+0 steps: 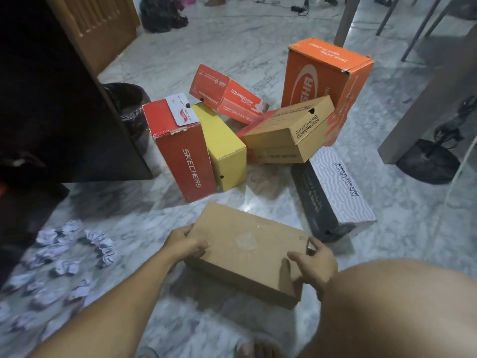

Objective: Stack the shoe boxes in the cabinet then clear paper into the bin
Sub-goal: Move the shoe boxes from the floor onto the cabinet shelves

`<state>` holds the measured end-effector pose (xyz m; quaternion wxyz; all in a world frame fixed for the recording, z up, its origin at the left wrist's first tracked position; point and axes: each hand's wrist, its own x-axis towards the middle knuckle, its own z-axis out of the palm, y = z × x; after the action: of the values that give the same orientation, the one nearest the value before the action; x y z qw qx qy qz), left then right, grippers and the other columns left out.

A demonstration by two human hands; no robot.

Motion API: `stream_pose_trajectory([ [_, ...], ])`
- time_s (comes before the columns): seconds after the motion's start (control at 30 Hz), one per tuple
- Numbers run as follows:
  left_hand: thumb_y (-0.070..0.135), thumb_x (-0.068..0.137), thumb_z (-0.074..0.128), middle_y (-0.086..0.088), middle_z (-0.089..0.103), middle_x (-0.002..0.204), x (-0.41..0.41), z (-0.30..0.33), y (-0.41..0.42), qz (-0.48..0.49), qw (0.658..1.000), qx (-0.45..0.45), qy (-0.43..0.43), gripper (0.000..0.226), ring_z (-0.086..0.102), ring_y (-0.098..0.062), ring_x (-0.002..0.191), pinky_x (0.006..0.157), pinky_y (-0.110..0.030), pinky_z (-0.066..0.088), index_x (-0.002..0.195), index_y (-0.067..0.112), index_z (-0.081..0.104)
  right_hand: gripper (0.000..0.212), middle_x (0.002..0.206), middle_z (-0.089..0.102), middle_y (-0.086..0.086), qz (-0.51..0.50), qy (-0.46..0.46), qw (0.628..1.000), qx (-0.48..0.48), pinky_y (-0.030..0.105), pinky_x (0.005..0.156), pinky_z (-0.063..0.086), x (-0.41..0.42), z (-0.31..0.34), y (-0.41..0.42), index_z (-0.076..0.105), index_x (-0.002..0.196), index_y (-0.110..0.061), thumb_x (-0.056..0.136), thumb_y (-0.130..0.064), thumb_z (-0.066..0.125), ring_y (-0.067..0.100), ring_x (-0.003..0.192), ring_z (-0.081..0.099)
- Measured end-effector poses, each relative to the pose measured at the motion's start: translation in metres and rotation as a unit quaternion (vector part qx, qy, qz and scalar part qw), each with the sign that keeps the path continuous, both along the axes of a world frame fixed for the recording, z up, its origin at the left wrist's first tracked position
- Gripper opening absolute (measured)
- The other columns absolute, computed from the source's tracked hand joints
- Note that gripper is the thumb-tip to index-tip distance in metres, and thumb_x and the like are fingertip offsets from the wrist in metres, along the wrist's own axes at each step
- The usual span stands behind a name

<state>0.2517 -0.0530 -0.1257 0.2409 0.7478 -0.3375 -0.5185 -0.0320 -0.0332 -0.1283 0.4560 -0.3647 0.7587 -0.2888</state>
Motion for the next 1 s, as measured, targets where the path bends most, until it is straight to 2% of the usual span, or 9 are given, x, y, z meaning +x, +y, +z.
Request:
stream_pose_trajectory([
  [0.07,0.003,0.073,0.080,-0.009,0.070,0.094,0.012,0.017,0.003,0.010,0.999,-0.036,0.018,0.030,0.067,-0.015,0.073,0.048,-0.014,0.050,0.101,0.006,0.068,0.076,0.113,0.067,0.009,0.049,0.003,0.998,-0.029,0.006,0.067,0.049,-0.001,0.019,-0.007,0.057,0.130,-0.011,0.062,-0.029,0.084,0.028,0.099,0.066],
  [0.17,0.015,0.065,0.088,-0.001,0.072,0.097,0.033,0.057,0.003,-0.019,0.995,-0.101,0.003,0.044,0.068,-0.011,0.080,0.061,-0.020,0.052,0.103,0.017,0.067,0.114,0.124,0.060,-0.008,0.163,0.013,0.984,-0.065,0.037,0.103,0.047,0.000,0.061,-0.020,0.048,0.141,-0.022,0.041,-0.056,0.089,0.018,0.117,0.059],
  [0.33,0.008,0.059,0.090,0.010,0.067,0.092,0.064,0.131,0.010,-0.033,0.977,-0.206,-0.039,0.054,0.062,-0.004,0.084,0.056,-0.005,0.046,0.100,0.024,0.060,0.128,0.136,0.052,-0.003,0.293,0.019,0.948,-0.121,0.033,0.098,0.048,0.016,0.140,-0.038,0.030,0.152,-0.024,0.044,-0.049,0.095,0.017,0.116,0.057],
  [0.47,0.020,0.050,0.095,0.003,0.071,0.103,0.101,0.185,0.023,-0.022,0.964,-0.250,-0.084,0.077,0.065,-0.009,0.094,0.075,-0.018,0.051,0.120,0.014,0.063,0.141,0.134,0.052,-0.007,0.355,0.038,0.913,-0.196,0.029,0.094,0.050,0.041,0.189,-0.045,0.031,0.151,-0.029,0.029,-0.061,0.093,0.014,0.114,0.057],
  [0.57,0.042,0.027,0.093,0.002,0.071,0.107,0.128,0.230,0.034,0.007,0.950,-0.293,-0.112,0.105,0.066,-0.011,0.099,0.083,-0.024,0.052,0.124,0.014,0.063,0.130,0.132,0.051,-0.007,0.386,0.033,0.888,-0.249,0.016,0.076,0.052,0.070,0.228,-0.047,0.033,0.151,-0.027,0.037,-0.050,0.091,0.005,0.103,0.059],
  [0.7,0.027,0.041,0.097,0.002,0.070,0.104,0.162,0.293,0.049,0.053,0.926,-0.342,-0.149,0.088,0.062,-0.008,0.087,0.068,-0.021,0.048,0.122,0.016,0.064,0.115,0.117,0.065,-0.002,0.404,0.045,0.858,-0.313,0.028,0.081,0.055,0.117,0.277,-0.058,0.041,0.147,-0.027,0.044,-0.049,0.088,0.005,0.091,0.065],
  [0.83,0.039,0.037,0.096,0.001,0.065,0.117,0.202,0.351,0.065,0.111,0.907,-0.364,-0.181,0.101,0.059,-0.016,0.106,0.096,-0.035,0.048,0.129,0.017,0.059,0.092,0.086,0.071,0.001,0.395,-0.019,0.848,-0.352,0.024,0.059,0.058,0.168,0.322,-0.069,0.056,0.133,-0.028,0.048,-0.036,0.090,0.004,0.068,0.069],
  [0.9,0.049,0.022,0.094,0.001,0.065,0.116,0.220,0.377,0.075,0.140,0.893,-0.382,-0.194,0.113,0.060,-0.018,0.108,0.101,-0.040,0.048,0.125,0.018,0.061,0.082,0.086,0.070,0.001,0.389,-0.037,0.841,-0.375,0.030,0.067,0.060,0.194,0.346,-0.072,0.061,0.127,-0.029,0.052,-0.033,0.091,0.008,0.071,0.069],
  [1.0,0.037,0.036,0.096,0.002,0.066,0.108,0.247,0.409,0.089,0.196,0.870,-0.403,-0.204,0.075,0.060,-0.020,0.106,0.098,-0.041,0.050,0.102,0.024,0.064,0.077,0.092,0.066,-0.007,0.391,-0.049,0.816,-0.422,0.034,0.070,0.061,0.234,0.378,-0.071,0.063,0.124,-0.030,0.051,-0.042,0.089,0.013,0.083,0.068],
])
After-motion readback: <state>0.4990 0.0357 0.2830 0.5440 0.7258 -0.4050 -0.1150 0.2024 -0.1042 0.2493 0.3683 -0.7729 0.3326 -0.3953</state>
